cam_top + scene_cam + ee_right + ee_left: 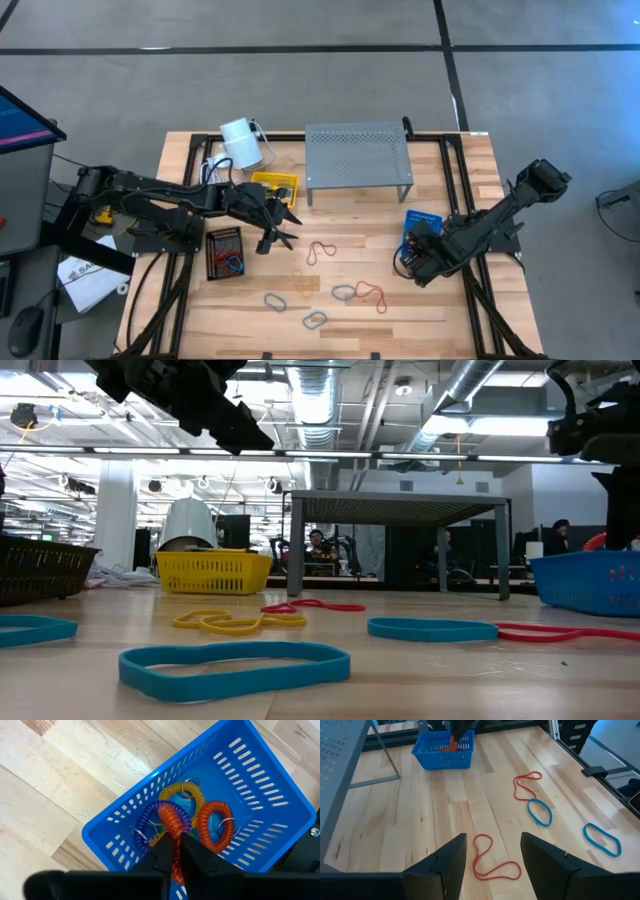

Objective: Pick & Place Office Desk Supplies
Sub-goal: Put the orange spring keychain into the blue bin, then put the red rubber band into the black bin

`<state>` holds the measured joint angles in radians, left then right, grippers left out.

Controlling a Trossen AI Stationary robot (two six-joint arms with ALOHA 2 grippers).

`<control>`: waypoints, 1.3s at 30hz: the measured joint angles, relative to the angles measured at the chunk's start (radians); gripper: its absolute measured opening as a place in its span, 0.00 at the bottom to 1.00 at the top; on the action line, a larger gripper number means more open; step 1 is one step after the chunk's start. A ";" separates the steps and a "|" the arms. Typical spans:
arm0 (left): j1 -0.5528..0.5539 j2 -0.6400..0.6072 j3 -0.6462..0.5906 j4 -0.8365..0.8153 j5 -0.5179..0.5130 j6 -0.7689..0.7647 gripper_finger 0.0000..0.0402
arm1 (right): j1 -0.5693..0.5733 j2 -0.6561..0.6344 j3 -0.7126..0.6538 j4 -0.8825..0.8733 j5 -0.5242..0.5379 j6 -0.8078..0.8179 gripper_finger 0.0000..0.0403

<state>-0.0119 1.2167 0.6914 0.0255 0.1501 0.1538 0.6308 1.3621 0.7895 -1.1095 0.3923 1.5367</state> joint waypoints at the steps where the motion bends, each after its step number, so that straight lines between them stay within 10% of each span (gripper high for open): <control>1: -0.007 0.000 0.000 0.001 0.000 -0.004 0.45 | 0.000 0.000 0.000 0.000 0.000 0.000 0.08; 15: -0.114 0.168 0.111 -0.010 -0.099 0.061 0.49 | -0.030 -0.002 0.000 -0.012 -0.025 -0.025 0.61; 39: -0.110 0.624 0.521 -0.501 -0.188 0.259 0.51 | -0.061 -0.041 0.101 -0.062 0.144 -0.159 0.63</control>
<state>-0.1219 1.8409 1.2121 -0.4755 -0.0382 0.4126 0.5701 1.3210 0.8908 -1.1714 0.5366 1.3779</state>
